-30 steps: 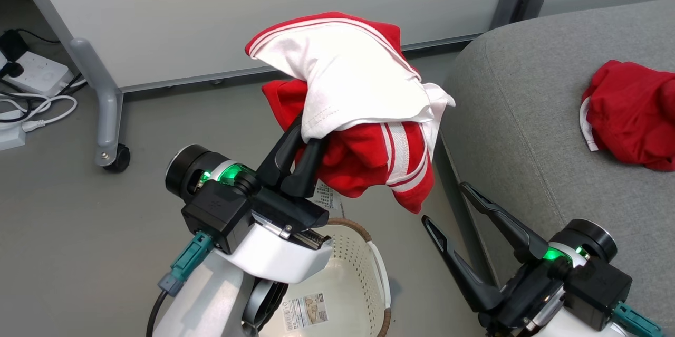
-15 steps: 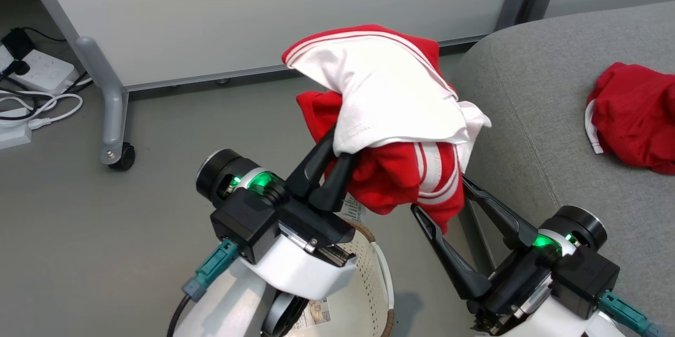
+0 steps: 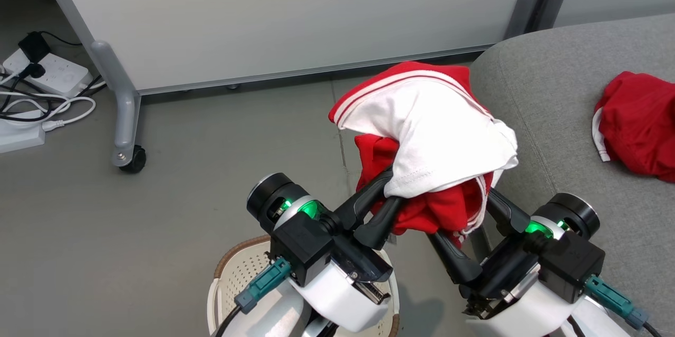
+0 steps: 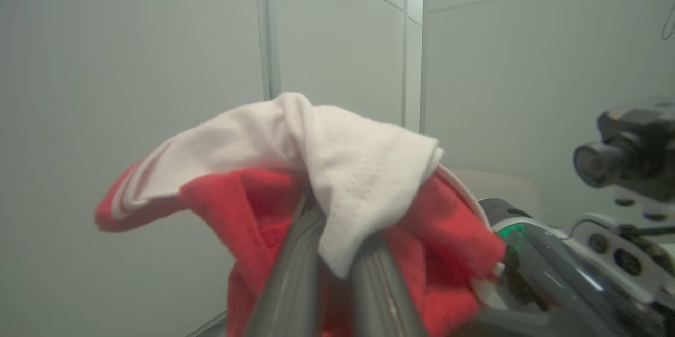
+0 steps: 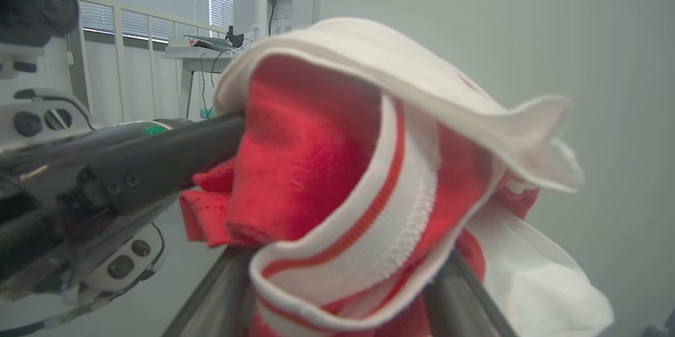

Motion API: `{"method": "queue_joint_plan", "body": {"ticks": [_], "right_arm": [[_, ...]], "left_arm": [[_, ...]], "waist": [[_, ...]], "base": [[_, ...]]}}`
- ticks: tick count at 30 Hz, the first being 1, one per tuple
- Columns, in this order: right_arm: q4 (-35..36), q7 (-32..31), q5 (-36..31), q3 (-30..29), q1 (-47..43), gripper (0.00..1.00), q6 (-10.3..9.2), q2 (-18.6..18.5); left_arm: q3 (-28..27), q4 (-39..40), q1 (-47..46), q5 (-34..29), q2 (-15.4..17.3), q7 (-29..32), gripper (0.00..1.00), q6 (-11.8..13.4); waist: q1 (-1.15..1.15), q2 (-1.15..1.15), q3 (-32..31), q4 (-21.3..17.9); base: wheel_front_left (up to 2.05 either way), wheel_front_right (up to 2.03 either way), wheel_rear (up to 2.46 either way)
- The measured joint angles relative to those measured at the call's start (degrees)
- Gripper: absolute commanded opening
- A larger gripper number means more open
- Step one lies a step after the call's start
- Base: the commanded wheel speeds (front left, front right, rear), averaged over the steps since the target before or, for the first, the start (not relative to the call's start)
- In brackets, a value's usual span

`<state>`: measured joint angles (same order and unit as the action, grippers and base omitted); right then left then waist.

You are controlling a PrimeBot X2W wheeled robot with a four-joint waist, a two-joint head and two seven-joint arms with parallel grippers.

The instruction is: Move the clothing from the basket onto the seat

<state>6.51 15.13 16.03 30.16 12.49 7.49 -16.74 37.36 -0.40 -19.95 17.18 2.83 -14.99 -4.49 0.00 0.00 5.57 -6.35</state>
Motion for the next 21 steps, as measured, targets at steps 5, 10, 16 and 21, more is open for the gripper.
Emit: {"method": "queue_joint_plan", "body": {"ticks": [5,10,16,21], "right_arm": [[-0.2,0.0,-0.1,0.5,0.4,1.0,0.0,0.4],[-0.4,0.0,-0.4,0.7,0.5,1.0,0.0,0.7],[-0.6,0.0,0.0,1.5,0.5,1.0,-0.04,1.0],[-1.5,0.0,1.2,1.7,0.5,0.0,-0.07,1.0]], "left_arm": [[1.2,0.0,0.1,0.2,0.0,0.0,0.0,-0.1],[2.5,-0.4,0.5,0.5,0.0,-0.2,0.0,-0.2],[2.6,-0.8,0.5,0.5,0.0,-0.2,0.0,-0.2],[2.6,-1.3,0.5,0.5,0.0,-0.2,0.0,-0.2]], "waist": [[0.0,0.0,-0.3,0.1],[0.0,0.0,-0.5,0.0],[0.0,0.0,-0.7,-0.1],[0.0,0.0,-0.8,-0.3]], "base": [[0.0,0.0,0.0],[0.0,0.0,0.0],[0.0,0.0,0.0],[0.0,0.0,0.0]]}}
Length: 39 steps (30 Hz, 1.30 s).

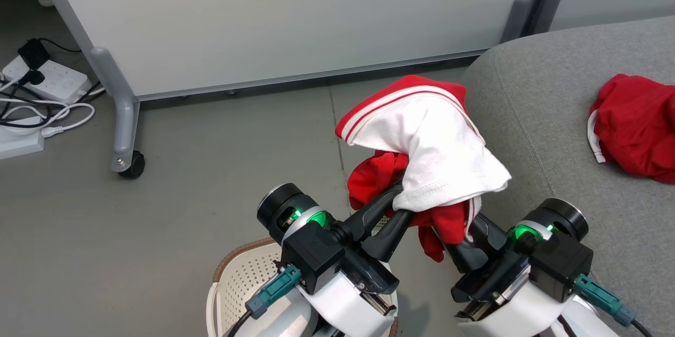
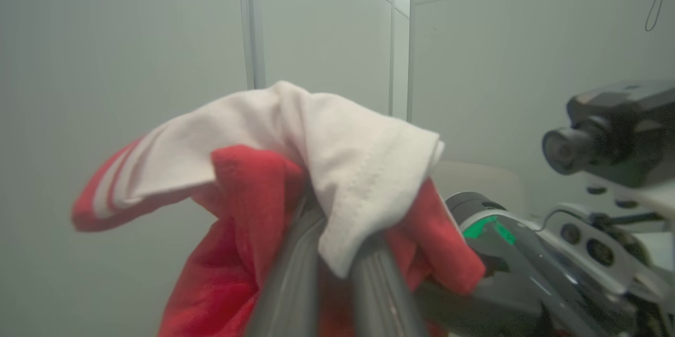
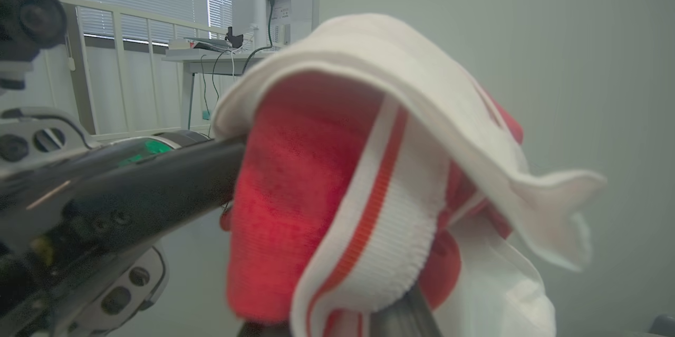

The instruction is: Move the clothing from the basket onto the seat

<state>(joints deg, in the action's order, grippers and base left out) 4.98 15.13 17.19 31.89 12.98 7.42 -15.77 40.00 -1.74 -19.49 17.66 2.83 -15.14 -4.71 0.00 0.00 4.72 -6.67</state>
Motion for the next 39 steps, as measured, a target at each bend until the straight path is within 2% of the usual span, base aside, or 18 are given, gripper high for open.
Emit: {"method": "queue_joint_plan", "body": {"ticks": [7,8,9,10,11,12,28,39], "right_arm": [[-0.1,0.0,0.7,-0.2,-0.1,0.0,0.0,0.4],[-0.1,-0.1,0.9,-0.2,-0.2,0.0,0.0,0.3],[-0.1,-0.2,1.0,-0.3,-0.4,0.0,0.0,0.3],[0.0,-0.2,1.0,-0.4,-0.6,0.0,0.0,0.4],[0.0,-0.2,1.0,-0.7,-0.6,0.0,0.0,0.4],[0.0,-0.2,1.0,-1.2,-0.6,0.0,0.0,0.5],[-3.1,-0.1,-6.1,-11.7,-2.9,0.0,0.04,1.2],[-6.1,-0.1,-7.3,-20.4,-6.3,0.0,0.04,1.8]], "left_arm": [[-0.2,-0.2,0.2,0.0,-0.1,0.0,0.0,0.3],[-0.2,-0.5,0.3,0.0,-0.1,0.0,0.26,0.4],[-0.1,-0.7,0.3,0.0,-0.1,0.0,0.46,0.5],[-0.2,-0.9,0.3,-0.1,-0.1,0.0,0.71,0.6],[-0.2,-1.0,0.3,-0.3,-0.1,0.0,0.93,0.8],[-0.2,-1.1,0.4,-0.5,-0.1,0.0,1.0,1.0],[-2.6,-4.5,3.0,-2.6,0.0,0.0,1.0,1.8],[-4.3,-9.0,5.5,-5.9,0.0,0.1,1.0,0.2]], "waist": [[0.0,0.0,-0.5,-0.1],[0.0,0.0,-0.6,-0.1],[0.0,0.0,-0.7,-0.1],[0.0,0.0,-0.7,-0.1],[0.0,0.0,-0.8,-0.1],[0.0,0.0,-0.9,-0.1],[0.0,0.0,-1.8,0.1],[0.0,0.0,-0.6,0.9]], "base": [[0.0,0.0,0.0],[0.0,0.0,0.0],[0.0,0.0,0.0],[0.0,0.0,0.0],[0.0,0.0,0.0],[0.0,0.0,0.0],[0.0,0.0,0.0],[0.0,0.0,0.0]]}}
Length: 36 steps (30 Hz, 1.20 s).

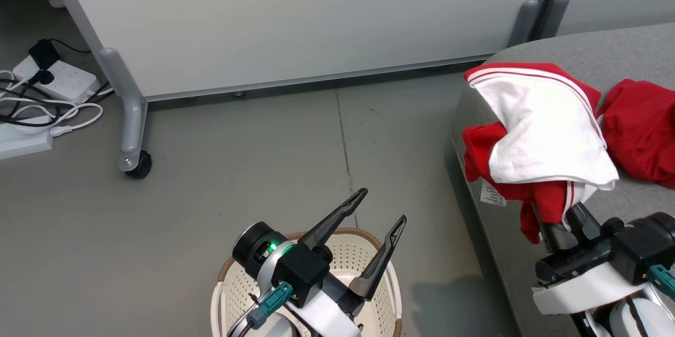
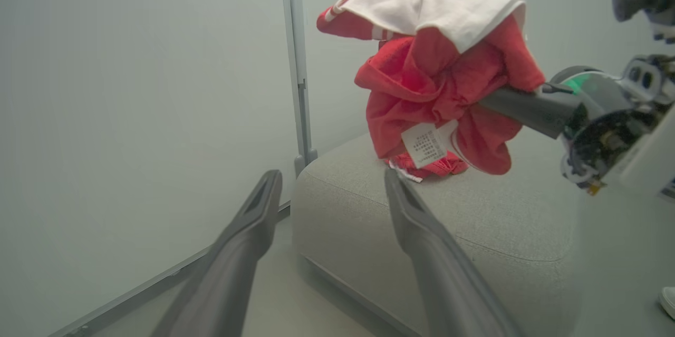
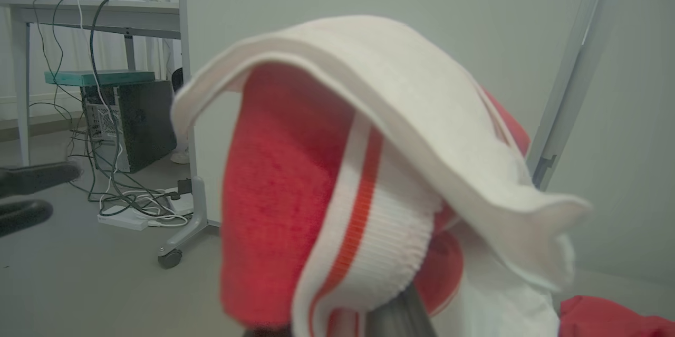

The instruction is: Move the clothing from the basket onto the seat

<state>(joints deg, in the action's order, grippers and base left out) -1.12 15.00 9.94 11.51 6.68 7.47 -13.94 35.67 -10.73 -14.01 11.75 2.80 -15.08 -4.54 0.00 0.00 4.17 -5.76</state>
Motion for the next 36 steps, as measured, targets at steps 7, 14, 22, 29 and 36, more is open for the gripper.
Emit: {"method": "queue_joint_plan", "body": {"ticks": [7,14,22,29,36], "right_arm": [[-1.7,0.0,-0.2,-3.1,-2.2,0.0,0.01,1.0],[-4.8,0.0,0.3,-6.0,-4.4,0.0,0.0,1.8],[-5.3,0.0,0.3,-6.8,-4.9,0.0,0.01,2.4],[-5.4,0.0,0.3,-6.9,-4.9,0.0,0.01,2.5],[-5.4,0.0,0.2,-6.9,-4.9,0.0,0.01,2.5]], "left_arm": [[-0.4,-3.0,2.6,-1.4,0.0,0.0,1.0,-1.5],[0.2,-7.0,4.2,-1.4,0.0,0.0,1.0,-2.2],[-0.5,-7.3,4.4,-1.1,0.0,0.0,1.0,-2.3],[-1.1,-6.7,4.5,-1.1,0.0,0.0,1.0,-2.4],[-0.9,-6.7,5.1,-0.8,0.0,0.0,1.0,-2.4]], "waist": [[0.0,0.0,0.8,-0.1],[0.0,0.0,1.2,-0.1],[0.0,0.0,1.4,-0.3],[0.0,0.0,1.5,-0.4],[0.0,0.0,1.4,-0.3]], "base": [[0.0,0.0,0.0],[0.0,0.0,0.0],[0.0,0.0,0.0],[0.0,0.0,0.0],[0.0,0.0,0.0]]}}
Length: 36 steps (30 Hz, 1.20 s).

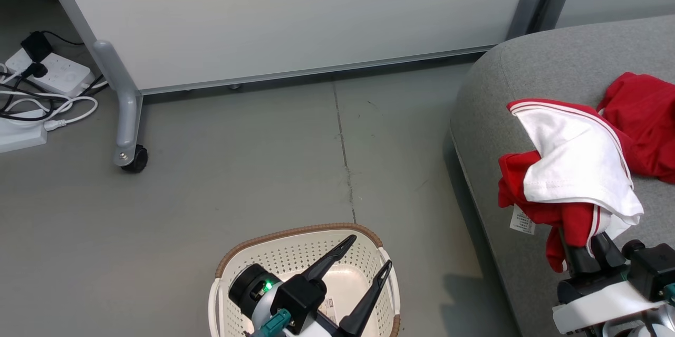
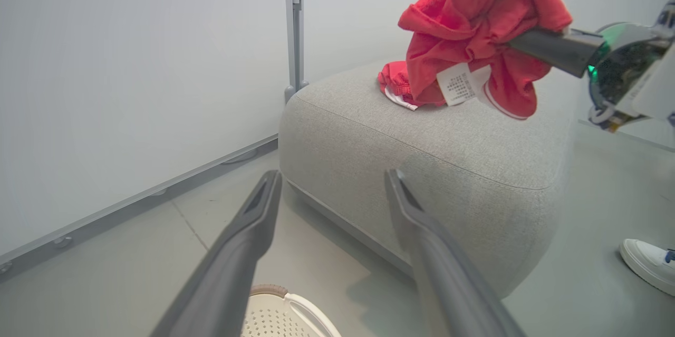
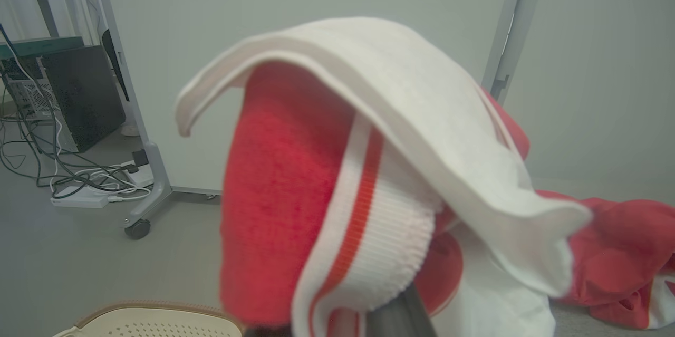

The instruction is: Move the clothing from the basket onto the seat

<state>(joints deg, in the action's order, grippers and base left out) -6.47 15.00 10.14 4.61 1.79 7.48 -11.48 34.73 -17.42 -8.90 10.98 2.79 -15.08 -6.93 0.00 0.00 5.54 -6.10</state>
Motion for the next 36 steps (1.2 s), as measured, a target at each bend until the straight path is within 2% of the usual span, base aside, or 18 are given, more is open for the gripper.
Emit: {"method": "queue_joint_plan", "body": {"ticks": [14,23,36], "right_arm": [[-0.1,0.0,0.0,0.1,0.1,0.0,0.0,-0.4],[0.2,0.0,0.0,-0.4,1.2,0.0,0.0,0.3],[0.1,0.0,-0.2,-1.6,1.5,0.0,0.01,1.8]], "left_arm": [[0.3,0.4,0.0,0.3,0.0,0.0,1.0,0.5],[-0.1,0.3,-1.1,-0.6,0.0,0.0,1.0,0.5],[-0.5,-0.2,-3.0,-2.3,0.0,0.0,1.0,0.1]], "waist": [[0.0,0.0,0.4,-0.8],[0.0,0.0,2.3,-6.3],[0.0,0.0,4.6,-17.0]], "base": [[0.0,0.0,0.0],[0.0,0.0,0.0],[0.0,0.0,0.0]]}}
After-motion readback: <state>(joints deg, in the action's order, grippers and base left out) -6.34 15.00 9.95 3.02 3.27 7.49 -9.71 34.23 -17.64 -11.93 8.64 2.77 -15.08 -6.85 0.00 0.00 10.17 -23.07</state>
